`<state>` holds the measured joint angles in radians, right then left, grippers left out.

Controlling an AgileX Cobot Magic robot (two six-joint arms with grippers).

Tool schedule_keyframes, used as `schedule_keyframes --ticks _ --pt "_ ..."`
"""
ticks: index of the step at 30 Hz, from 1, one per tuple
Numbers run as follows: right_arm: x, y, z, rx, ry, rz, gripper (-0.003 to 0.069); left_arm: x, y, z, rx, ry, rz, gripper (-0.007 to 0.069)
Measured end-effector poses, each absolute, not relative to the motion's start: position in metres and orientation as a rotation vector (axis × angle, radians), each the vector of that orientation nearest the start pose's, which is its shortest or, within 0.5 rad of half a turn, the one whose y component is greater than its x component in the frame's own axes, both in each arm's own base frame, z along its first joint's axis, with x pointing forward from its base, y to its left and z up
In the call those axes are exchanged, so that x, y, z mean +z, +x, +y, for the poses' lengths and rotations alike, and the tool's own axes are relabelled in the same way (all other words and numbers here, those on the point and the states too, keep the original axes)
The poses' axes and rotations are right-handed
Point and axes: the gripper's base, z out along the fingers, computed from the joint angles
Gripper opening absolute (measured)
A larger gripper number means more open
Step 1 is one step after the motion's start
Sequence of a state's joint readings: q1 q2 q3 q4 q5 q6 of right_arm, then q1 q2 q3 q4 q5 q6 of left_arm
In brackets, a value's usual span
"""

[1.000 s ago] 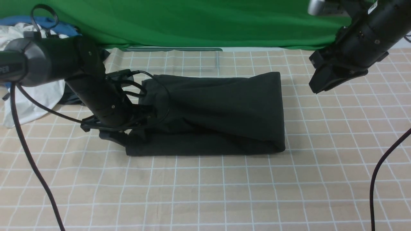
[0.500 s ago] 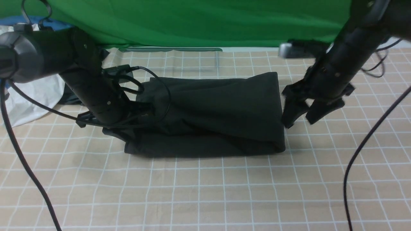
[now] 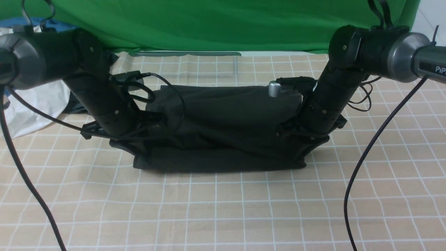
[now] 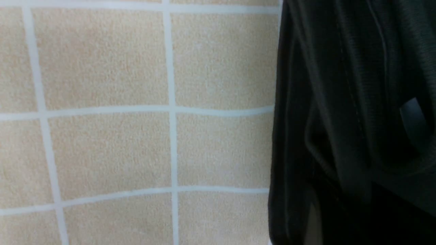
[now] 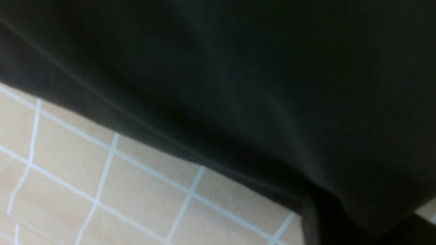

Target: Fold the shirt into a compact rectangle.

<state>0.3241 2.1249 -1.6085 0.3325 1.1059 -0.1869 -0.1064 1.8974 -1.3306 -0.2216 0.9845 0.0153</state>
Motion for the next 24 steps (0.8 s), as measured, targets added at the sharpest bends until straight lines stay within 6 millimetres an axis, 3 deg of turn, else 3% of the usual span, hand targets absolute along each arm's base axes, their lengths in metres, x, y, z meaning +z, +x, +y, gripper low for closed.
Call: schedule_keyframes --ticks 3,6,10,11,17,22,24 --pt "0.175 0.39 0.159 0.46 -0.584 3.062 0.0088 0.197 0.363 -0.056 -0.298 0.021 3.047 0.0068" --pt "0.19 0.379 0.155 0.448 -0.603 3.08 0.0088 0.21 0.354 -0.054 -0.271 0.034 3.074 0.0068" --pt "0.207 0.362 0.149 0.448 -0.581 3.077 0.0088 0.223 0.339 -0.051 -0.255 0.004 3.093 0.0068" --pt "0.212 0.348 0.145 0.449 -0.572 3.09 0.0088 0.226 0.328 -0.051 -0.26 -0.019 3.106 0.0068" --pt "0.211 0.32 0.14 0.445 -0.546 3.142 0.0089 0.212 0.291 -0.053 -0.364 -0.107 3.169 0.0068" --pt "0.203 0.306 0.154 0.407 -0.642 3.156 0.019 0.191 0.279 -0.051 -0.345 -0.125 3.174 0.009" --pt "0.201 0.301 0.162 0.379 -0.701 3.148 0.0325 0.191 0.279 -0.05 -0.329 -0.117 3.169 0.016"
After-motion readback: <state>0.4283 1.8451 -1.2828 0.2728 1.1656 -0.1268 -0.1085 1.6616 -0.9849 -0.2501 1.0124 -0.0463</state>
